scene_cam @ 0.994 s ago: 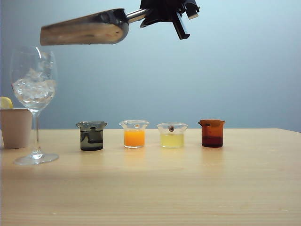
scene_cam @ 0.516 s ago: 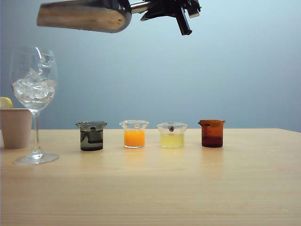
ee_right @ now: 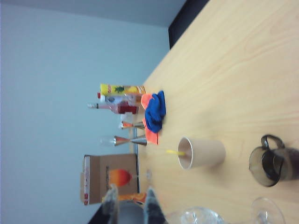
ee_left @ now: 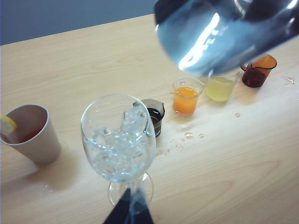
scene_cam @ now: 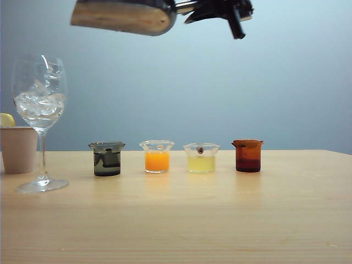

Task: Pick up the ice scoop on the desk filled with ice cubes, pour the ice into the goblet, and finally put the scoop back on the table.

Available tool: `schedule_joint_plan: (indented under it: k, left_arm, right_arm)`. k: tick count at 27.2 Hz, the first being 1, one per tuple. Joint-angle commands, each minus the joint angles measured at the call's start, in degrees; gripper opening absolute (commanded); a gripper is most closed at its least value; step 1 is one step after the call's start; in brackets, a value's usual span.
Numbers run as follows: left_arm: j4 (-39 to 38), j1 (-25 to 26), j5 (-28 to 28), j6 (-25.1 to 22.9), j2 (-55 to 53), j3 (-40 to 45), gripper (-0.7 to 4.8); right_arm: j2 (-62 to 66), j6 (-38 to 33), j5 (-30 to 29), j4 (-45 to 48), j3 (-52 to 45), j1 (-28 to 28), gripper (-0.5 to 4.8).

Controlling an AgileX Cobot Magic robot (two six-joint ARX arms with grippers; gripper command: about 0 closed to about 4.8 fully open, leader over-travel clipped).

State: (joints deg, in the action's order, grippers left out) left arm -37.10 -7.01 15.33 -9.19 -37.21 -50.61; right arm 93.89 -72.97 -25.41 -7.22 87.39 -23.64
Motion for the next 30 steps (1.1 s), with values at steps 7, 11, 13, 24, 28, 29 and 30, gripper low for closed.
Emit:
schedule_joint_plan:
  k: [7, 11, 13, 24, 28, 29, 30]
  left_arm:
    - [1.18, -0.02, -0.11, 0.17, 0.11, -0.24, -0.05]
    - [1.18, -0.02, -0.11, 0.17, 0.11, -0.24, -0.05]
    - [1.18, -0.02, -0.11, 0.17, 0.11, -0.24, -0.05]
    - [1.18, -0.02, -0.11, 0.15, 0.11, -0.24, -0.05]
    - [1.18, -0.02, -0.11, 0.15, 0.11, -0.24, -0.05]
    - [1.20, -0.02, -0.11, 0.17, 0.11, -0.24, -0.05]
    - [1.20, -0.02, -0.11, 0.15, 0.11, -0.24, -0.05]
  right_arm:
    - [-2.80, 2.56, -1.97, -1.92, 0.28, 6.56, -0.05]
    - [-4.59, 7.30, -2.86, -8.11, 0.24, 9.64, -0.04]
    - [-5.16, 9.70, -4.17, -10.82, 0.22, 10.99, -0.04]
    - [-8.02, 14.78, -6.34, -16.96, -2.19, 18.53, -0.03]
    - [-10.43, 15.26, -6.27, -16.96, -5.62, 21.62, -0.03]
    - [-11.13, 15.76, -6.27, -16.94, -6.58, 22.45, -0.03]
    - [-11.72, 16.11, -6.27, -16.96, -7.37, 23.15, -0.03]
